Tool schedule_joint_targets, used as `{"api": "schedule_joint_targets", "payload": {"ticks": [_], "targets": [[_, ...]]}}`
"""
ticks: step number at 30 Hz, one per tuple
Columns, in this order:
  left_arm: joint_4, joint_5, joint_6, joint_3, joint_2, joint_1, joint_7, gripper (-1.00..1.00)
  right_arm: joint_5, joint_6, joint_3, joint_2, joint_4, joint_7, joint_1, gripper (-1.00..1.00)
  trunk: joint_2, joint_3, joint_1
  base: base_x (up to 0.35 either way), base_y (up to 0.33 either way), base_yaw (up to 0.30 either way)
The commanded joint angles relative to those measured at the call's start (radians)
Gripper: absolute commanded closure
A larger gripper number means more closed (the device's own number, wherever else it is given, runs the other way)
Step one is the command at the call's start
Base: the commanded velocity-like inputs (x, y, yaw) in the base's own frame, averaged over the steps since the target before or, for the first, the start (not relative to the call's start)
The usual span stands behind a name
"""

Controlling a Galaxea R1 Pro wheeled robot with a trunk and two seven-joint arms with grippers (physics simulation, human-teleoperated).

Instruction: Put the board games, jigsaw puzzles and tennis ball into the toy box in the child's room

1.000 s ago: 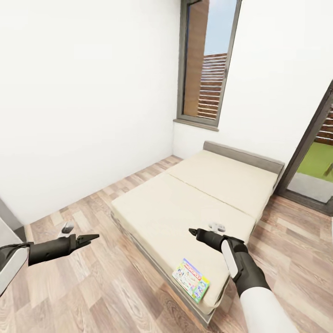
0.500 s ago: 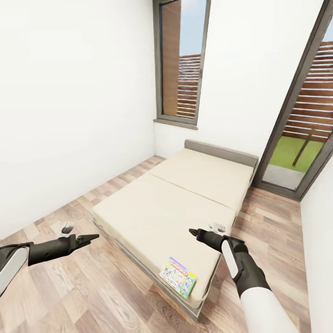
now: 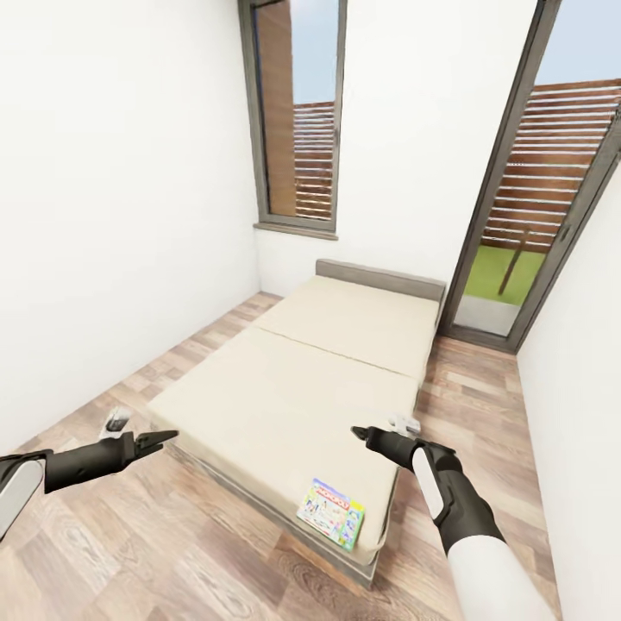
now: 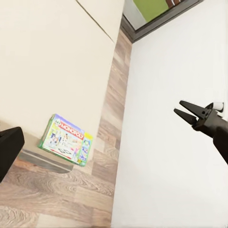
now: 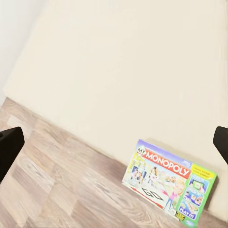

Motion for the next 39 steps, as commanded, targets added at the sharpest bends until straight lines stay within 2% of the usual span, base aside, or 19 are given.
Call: {"api": "schedule_joint_targets", "payload": {"ticks": [1,39], "targets": [[0.0,0.0,0.004,0.002,0.0,0.0,-0.003,-1.0,-0.003,0.007,-0.005,0.002,-0.001,0.003,-0.001,-1.0,-0.002,-0.002,0.001,0.0,0.284,-0.281],[0.0,-0.001,0.004,0.006,0.001,0.0,-0.003,-1.0,-0.004,-0.022,-0.003,0.007,0.001,-0.002,-0.001,-1.0,-0.002,-0.002,0.001,0.0,0.273,-0.281]]}}
